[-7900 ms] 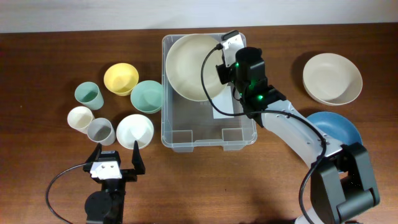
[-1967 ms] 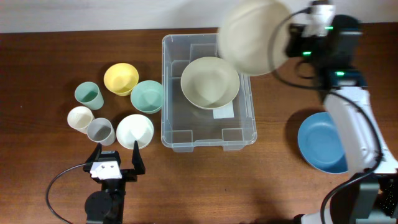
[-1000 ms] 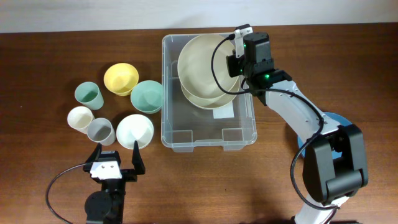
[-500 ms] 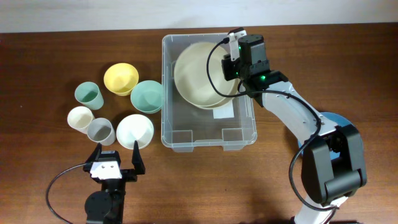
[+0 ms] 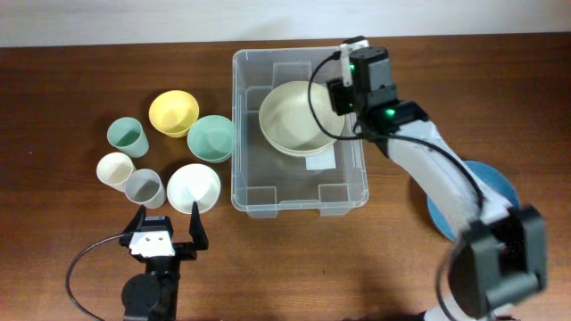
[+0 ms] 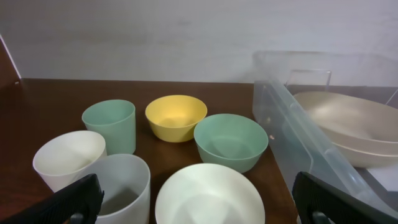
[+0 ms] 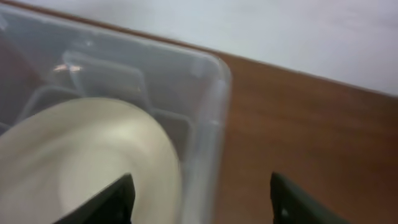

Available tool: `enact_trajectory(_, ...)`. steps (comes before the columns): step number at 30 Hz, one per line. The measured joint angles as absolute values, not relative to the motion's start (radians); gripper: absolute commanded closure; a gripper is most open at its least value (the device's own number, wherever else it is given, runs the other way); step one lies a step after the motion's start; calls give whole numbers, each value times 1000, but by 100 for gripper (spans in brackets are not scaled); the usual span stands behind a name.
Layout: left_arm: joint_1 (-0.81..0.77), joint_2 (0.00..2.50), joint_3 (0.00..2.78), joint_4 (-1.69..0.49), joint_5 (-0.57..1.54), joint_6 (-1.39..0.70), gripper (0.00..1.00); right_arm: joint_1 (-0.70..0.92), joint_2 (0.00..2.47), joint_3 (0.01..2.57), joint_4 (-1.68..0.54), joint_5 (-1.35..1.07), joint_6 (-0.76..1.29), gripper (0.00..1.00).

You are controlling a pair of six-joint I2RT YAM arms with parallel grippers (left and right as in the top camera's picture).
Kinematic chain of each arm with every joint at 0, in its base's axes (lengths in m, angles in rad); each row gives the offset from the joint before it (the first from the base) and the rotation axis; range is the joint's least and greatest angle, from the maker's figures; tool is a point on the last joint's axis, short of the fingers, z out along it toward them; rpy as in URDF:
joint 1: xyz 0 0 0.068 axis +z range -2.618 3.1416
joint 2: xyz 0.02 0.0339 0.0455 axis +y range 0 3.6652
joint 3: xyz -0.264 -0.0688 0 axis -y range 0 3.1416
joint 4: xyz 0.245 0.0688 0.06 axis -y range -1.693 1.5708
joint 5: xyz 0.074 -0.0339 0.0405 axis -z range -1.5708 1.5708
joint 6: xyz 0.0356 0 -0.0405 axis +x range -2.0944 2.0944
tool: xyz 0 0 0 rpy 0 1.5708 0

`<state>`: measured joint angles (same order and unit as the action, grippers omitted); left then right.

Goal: Pack container
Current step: 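Open the right gripper and withdraw it toward the blue bowl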

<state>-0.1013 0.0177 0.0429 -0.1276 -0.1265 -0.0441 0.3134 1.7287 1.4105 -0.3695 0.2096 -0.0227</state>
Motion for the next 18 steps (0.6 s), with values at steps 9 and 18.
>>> enact_trajectory(9,-101,18,43,-127,-126,-44,0,258,1467,1423,-908,388,175,36)
enact_trajectory(18,-101,18,43,-128,-126,-44,0,19,1464,1416,-1085,395,293,50)
